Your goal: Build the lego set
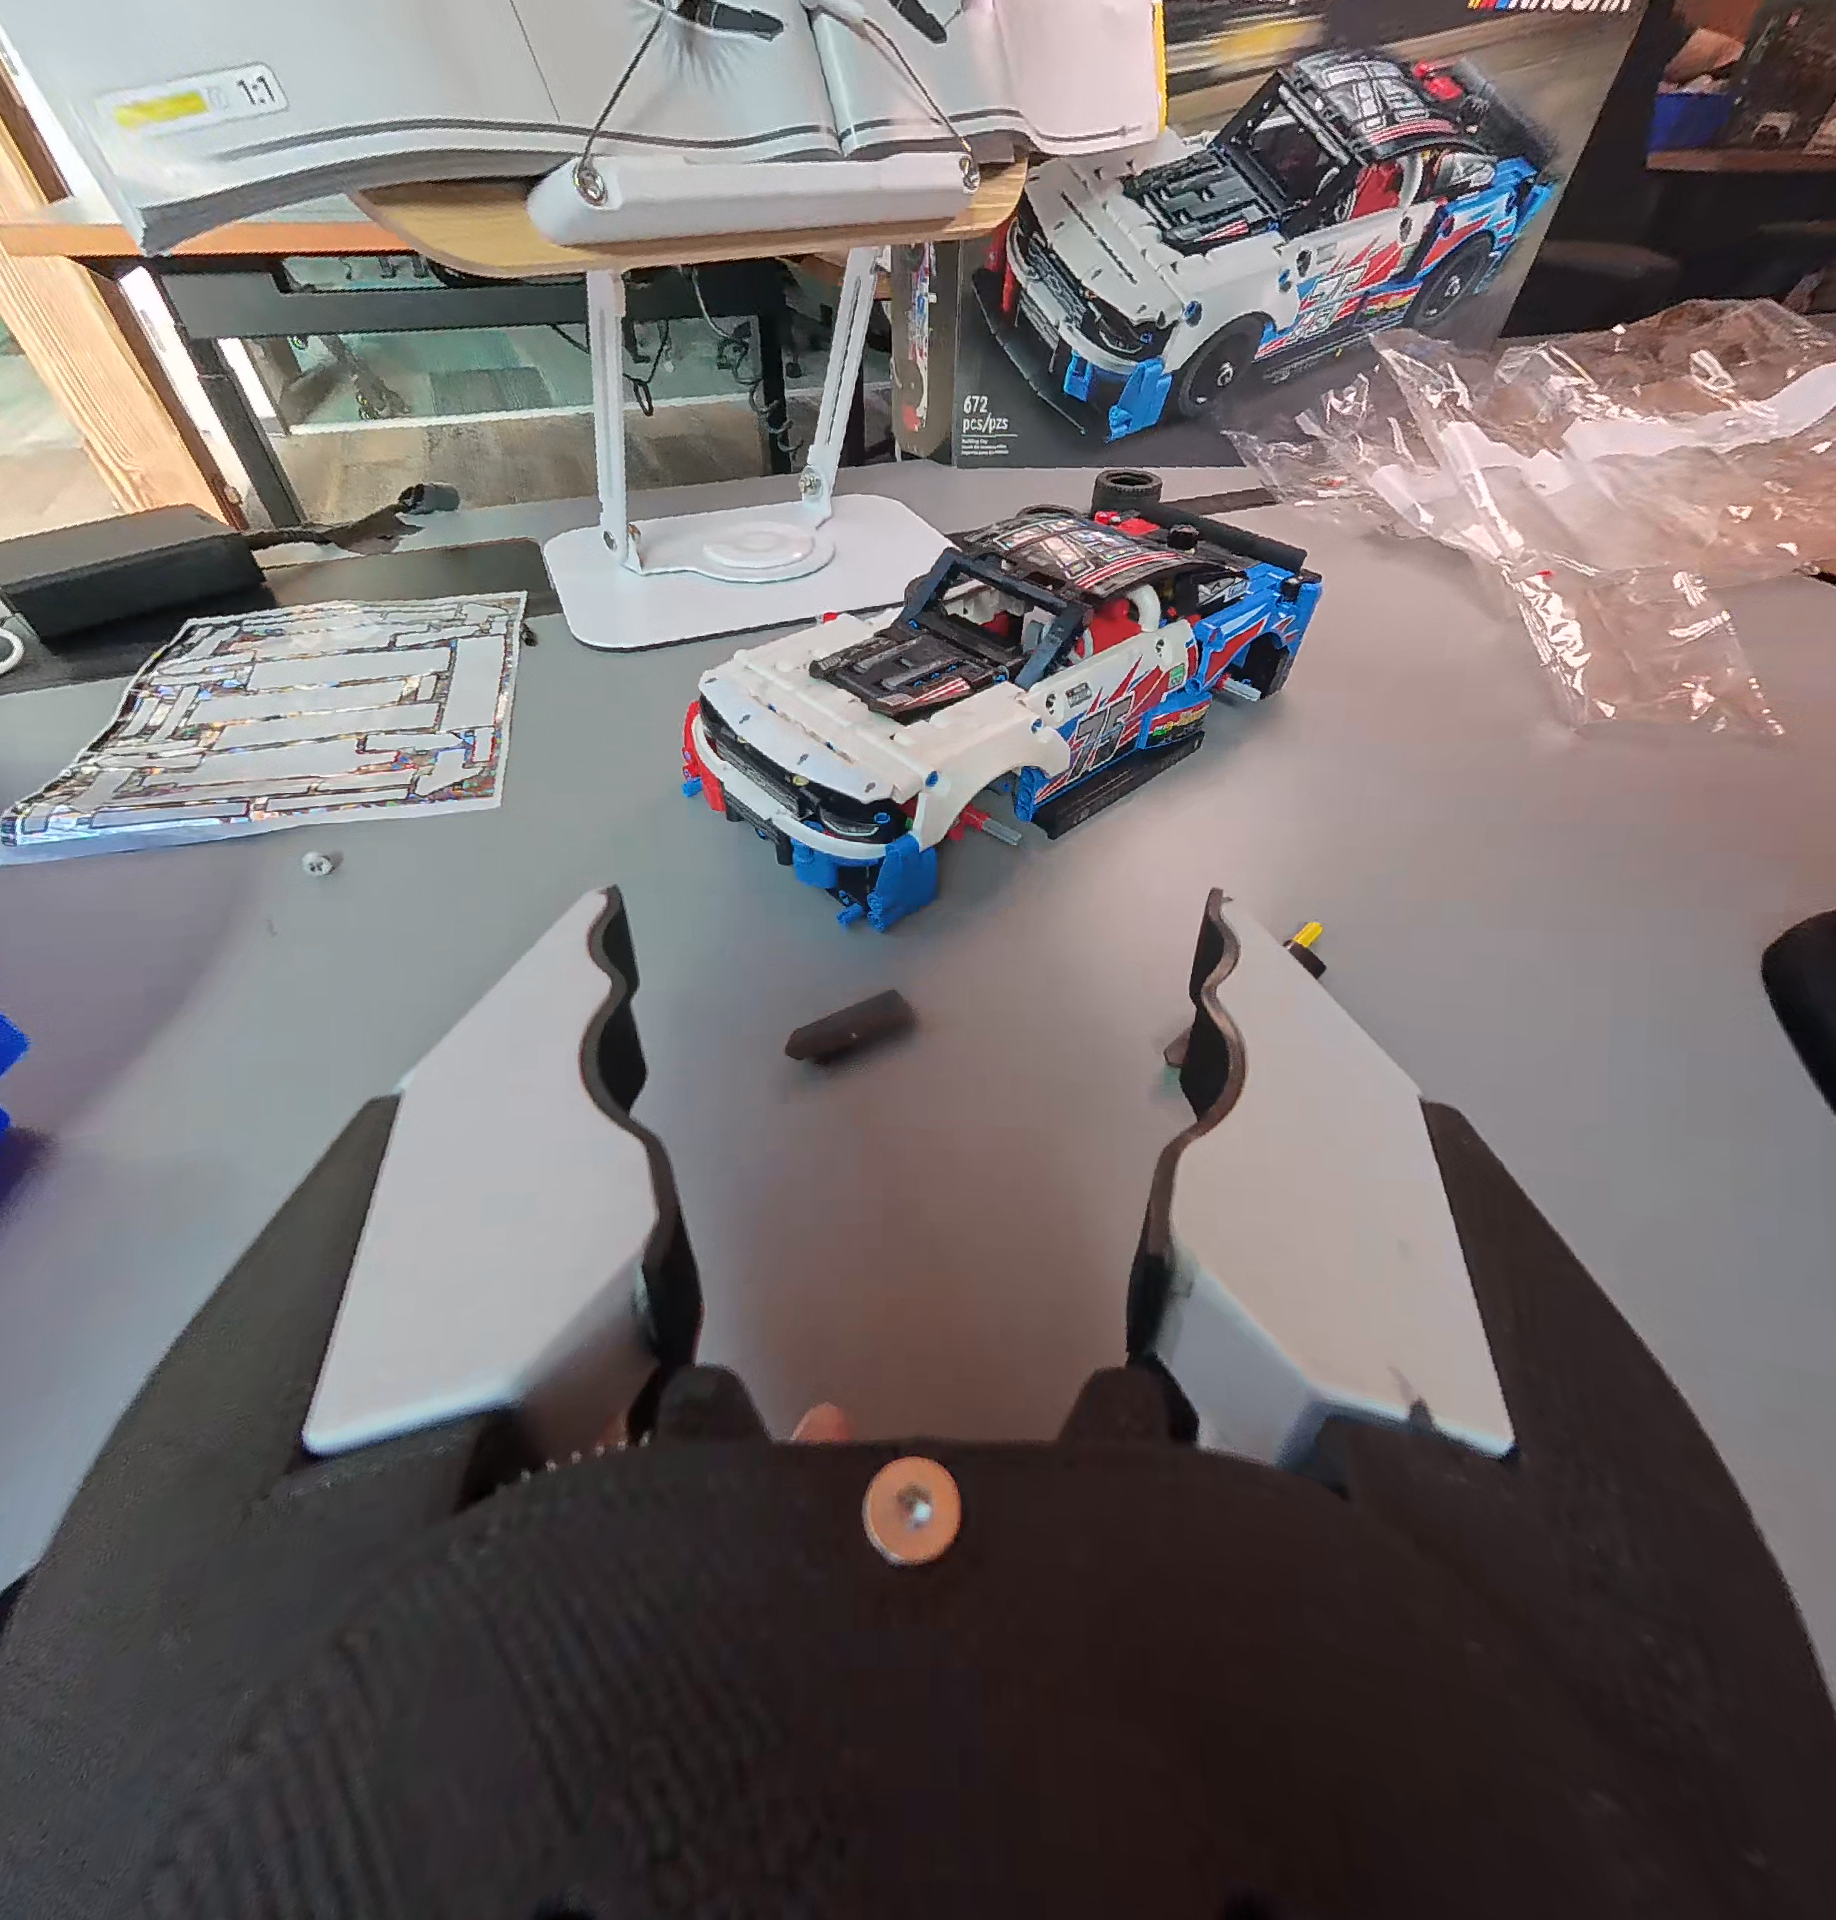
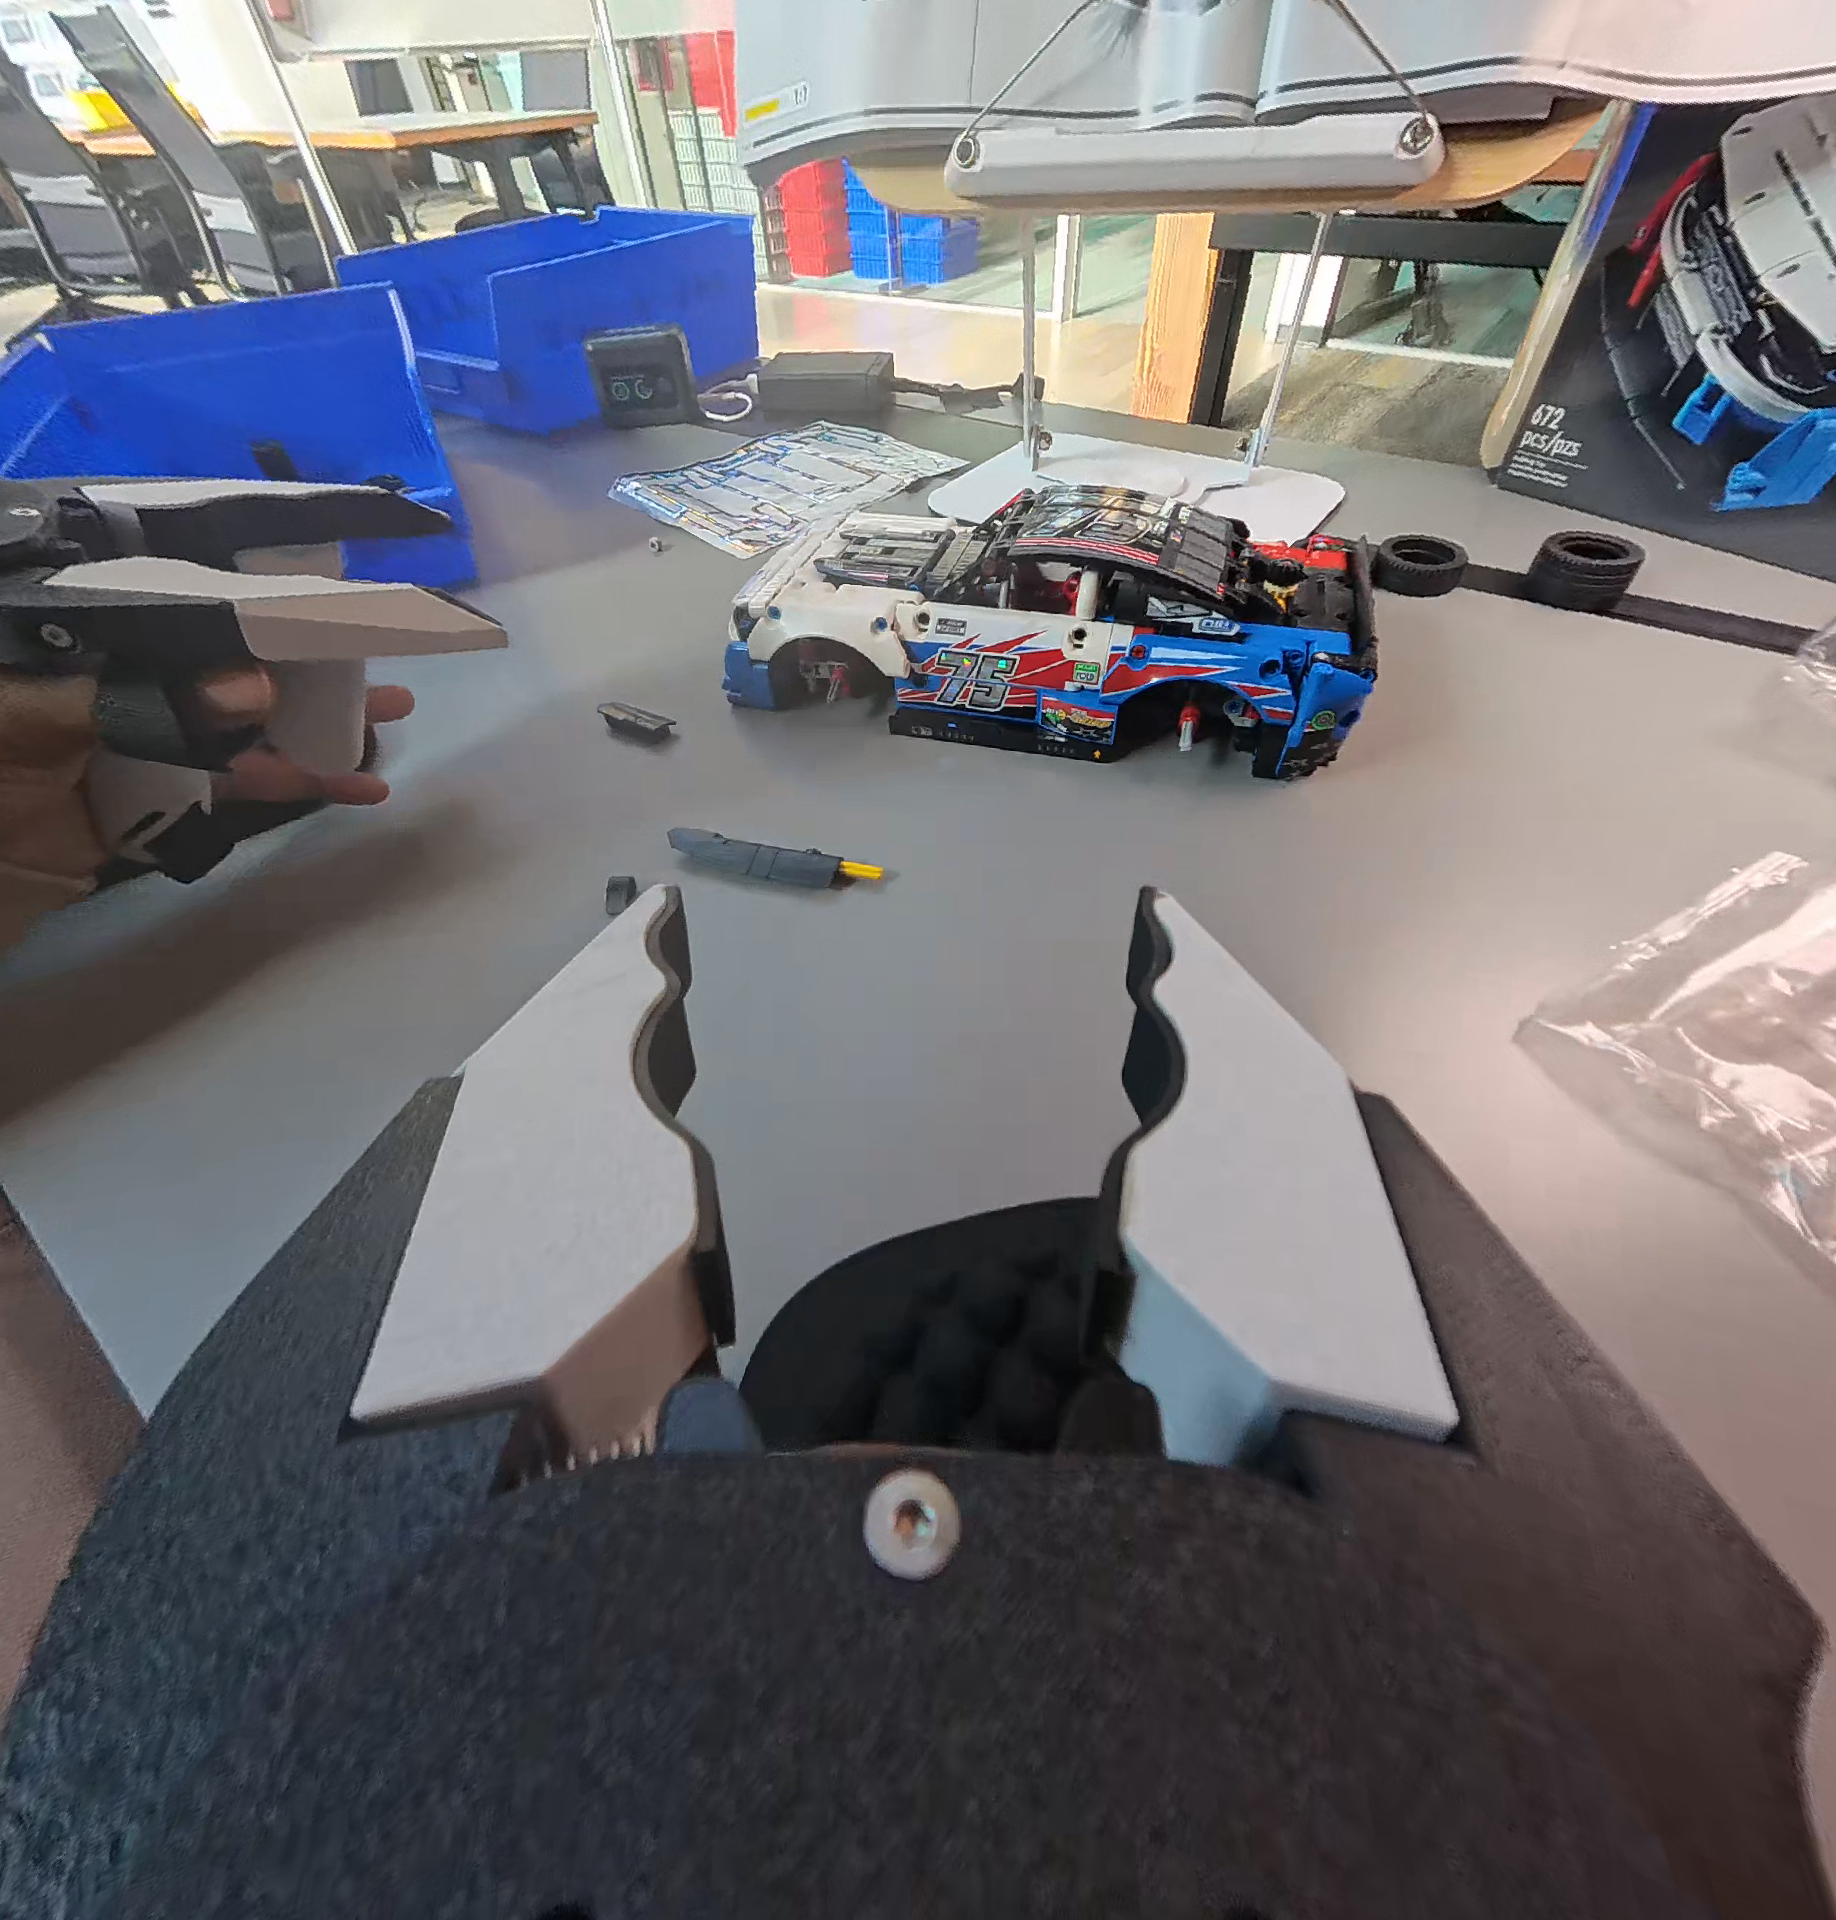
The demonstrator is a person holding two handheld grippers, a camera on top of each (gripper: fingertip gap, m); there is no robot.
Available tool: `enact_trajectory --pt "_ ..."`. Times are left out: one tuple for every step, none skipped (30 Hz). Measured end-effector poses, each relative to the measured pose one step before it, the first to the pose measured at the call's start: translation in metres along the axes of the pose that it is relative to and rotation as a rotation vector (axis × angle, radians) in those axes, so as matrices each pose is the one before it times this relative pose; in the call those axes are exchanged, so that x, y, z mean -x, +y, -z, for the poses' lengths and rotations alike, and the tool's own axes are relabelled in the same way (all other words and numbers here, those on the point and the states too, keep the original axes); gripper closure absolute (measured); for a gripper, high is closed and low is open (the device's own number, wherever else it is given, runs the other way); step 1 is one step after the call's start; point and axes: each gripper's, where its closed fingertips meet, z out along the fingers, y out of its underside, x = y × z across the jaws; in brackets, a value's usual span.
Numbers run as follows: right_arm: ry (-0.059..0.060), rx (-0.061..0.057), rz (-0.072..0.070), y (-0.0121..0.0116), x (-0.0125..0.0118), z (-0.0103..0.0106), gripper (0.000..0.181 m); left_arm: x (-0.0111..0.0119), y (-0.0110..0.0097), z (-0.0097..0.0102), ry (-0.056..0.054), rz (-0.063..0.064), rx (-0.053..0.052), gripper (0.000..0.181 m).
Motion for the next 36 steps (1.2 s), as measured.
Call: enact_trajectory --pt "0.0113 -0.0031 -0.0022 0.00196 0.00029 0.00475 0.098 -0.0028 -0.00046 0.00328 -0.0004 0.0022 -0.007 0.075" --pt "0.0101 -0.0037 -0.0054 0.00169 -0.00008 0.00419 0.098 -0.00212 -0.00033 0.00273 -0.0012 0.0049 -0.0055 0.076" --pt "0.0062 -0.0031 -0.0064 0.0012 0.00002 0.00341 0.098 -0.00203 0.00002 0.00197 0.0015 0.0075 -0.0027 0.076" --pt "0.0055 -0.0021 -0.0058 0.00105 -0.00054 0.00255 0.098 -0.0017 0.0005 0.00114 0.0023 0.0069 0.001 0.076" --pt "0.007 -0.0019 -0.0047 0.00065 -0.00145 0.00188 0.099 -0.00082 0.00048 0.0003 -0.0006 0.0026 0.0006 0.076" --pt "0.0072 -0.0013 -0.0046 0.00037 -0.002 0.00111 0.099 -0.00012 0.00069 -0.00041 -0.0029 -0.0001 0.002 0.076" --pt "0.0068 0.0001 -0.0057 0.00047 -0.00231 0.00056 0.099 0.00013 0.00092 -0.00093 -0.0022 0.0008 0.004 0.076" --pt "0.0035 -0.0007 -0.01 0.0002 -0.00205 0.00007 0.1 0.00007 0.00084 -0.00116 0.0001 0.0039 0.0032 0.076" --pt "-0.0004 -0.0037 -0.0148 -0.00039 -0.00123 -0.00025 0.1 0.00009 0.00058 -0.00112 0.0012 0.0063 0.0021 0.076" --pt "-0.0052 -0.0048 -0.0151 -0.00086 0.00004 -0.00039 0.101 0.00003 0.00045 -0.00104 0.0006 0.0044 0.0016 0.076" --pt "-0.0075 -0.0043 -0.0095 -0.00108 0.00128 -0.00032 0.101 -0.00004 0.00032 -0.00068 -0.0008 0.002 0.0014 0.075" --pt "-0.0057 -0.0051 -0.0013 -0.00142 0.00209 -0.00005 0.101 -0.0006 0.00002 -0.00019 -0.0006 -0.0002 0.0001 0.075" --pt "-0.0035 -0.0086 0.0043 -0.00212 0.0031 0.00056 0.102 -0.00135 0.00016 0.00014 0.0002 -0.0019 0.0012 0.075" --pt "-0.0049 -0.0126 0.0046 -0.00285 0.00476 0.00113 0.104 -0.00186 0.00011 0.00071 -0.0007 -0.0039 0.001 0.075" --pt "-0.0123 -0.0151 0.0042 -0.00315 0.00746 0.00148 0.106 -0.00217 -0.00004 0.00115 -0.0039 -0.0066 -0.0014 0.076" --pt "-0.0177 -0.0165 0.0075 -0.00301 0.00959 0.00186 0.111 -0.00238 -0.00012 0.00138 -0.0062 -0.008 -0.0026 0.077" --pt "-0.0114 -0.0155 0.0119 -0.00223 0.00908 0.00212 0.117 -0.00289 0.00018 0.00152 -0.0054 -0.0056 -0.0026 0.08" --pt "0.0 -0.0125 0.0167 -0.00131 0.00704 0.00199 0.12 -0.00287 0.00002 0.0015 -0.0066 -0.0026 -0.0052 0.085" --pt "0.0084 -0.0092 0.0188 -0.00029 0.00482 0.00224 0.121 -0.00229 -0.00014 0.00155 -0.0091 -0.0022 -0.0088 0.089" --pt "0.0154 -0.0033 0.019 0.00088 0.00205 0.00214 0.121 -0.0023 0.00024 0.00152 -0.0077 -0.0025 -0.0071 0.091" --pt "0.0209 0.0002 0.0169 0.00193 -0.00052 0.00213 0.122 -0.00196 0.00039 0.0018 -0.0065 0.0006 -0.006 0.092" --pt "0.0139 0.0064 0.0164 0.00308 -0.00061 0.00156 0.122 -0.00196 -0.00002 0.00221 -0.0029 0.0043 -0.0088 0.092" --pt "0.0025 0.0128 0.0068 0.00334 0.00005 0.00124 0.121 -0.00186 0.00039 0.0023 0.0011 0.0068 -0.0062 0.093" --pt "-0.0067 0.0053 -0.01 0.0016 0.001 0.00069 0.12 -0.00138 0.00091 0.00192 0.0017 0.0048 -0.003 0.094" --pt "-0.0183 -0.0099 -0.0227 -0.00159 0.00298 0.00022 0.121 -0.00029 0.00108 0.00147 -0.0012 -0.0021 -0.001 0.097" --pt "-0.0273 -0.0178 -0.0247 -0.00407 0.00595 -0.00113 0.123 0.00067 0.00094 0.00035 -0.0042 -0.0079 0.0012 0.104" --pt "-0.0445 -0.0236 -0.0171 -0.00605 0.0111 -0.00253 0.128 0.00118 0.00056 -0.00113 -0.0049 -0.0081 0.0036 0.112" --pt "-0.0633 -0.0262 -0.0027 -0.00768 0.01642 -0.00434 0.135 0.00102 0.00022 -0.00267 -0.0039 -0.0029 0.0065 0.118" --pt "-0.0696 -0.0242 0.0078 -0.0082 0.0194 -0.00631 0.142 0.00009 -0.00003 -0.00412 0.0006 0.0 0.0109 0.122" --pt "-0.0669 -0.0189 0.0144 -0.00809 0.02019 -0.00826 0.148 -0.00083 -0.00076 -0.00466 0.0018 -0.0025 0.0113 0.131" --pt "-0.0648 -0.0087 0.0194 -0.0071 0.02034 -0.01008 0.152 -0.00135 -0.00155 -0.0052 -0.0007 -0.0117 0.008 0.14" --pt "-0.0633 0.001 0.0237 -0.00574 0.01993 -0.01125 0.158 -0.0007 -0.00213 -0.0054 -0.0109 -0.0196 0.0037 0.146" --pt "-0.0642 0.0059 0.0247 -0.00464 0.01973 -0.01178 0.165 0.00014 -0.00259 -0.00522 -0.02 -0.0234 -0.0008 0.152" --pt "-0.0596 0.0078 0.0225 -0.00376 0.01796 -0.01196 0.172 -0.00059 -0.00284 -0.00535 -0.0172 -0.0248 -0.0015 0.159" --pt "-0.0355 0.0202 0.0194 -0.001 0.01278 -0.01184 0.178 -0.00111 -0.0026 -0.00529 -0.0148 -0.0213 -0.0005 0.165" --pt "-0.0208 0.0267 0.0248 0.00139 0.00891 -0.01102 0.18 -0.00113 -0.00229 -0.005 -0.0141 -0.0178 0.002 0.17"
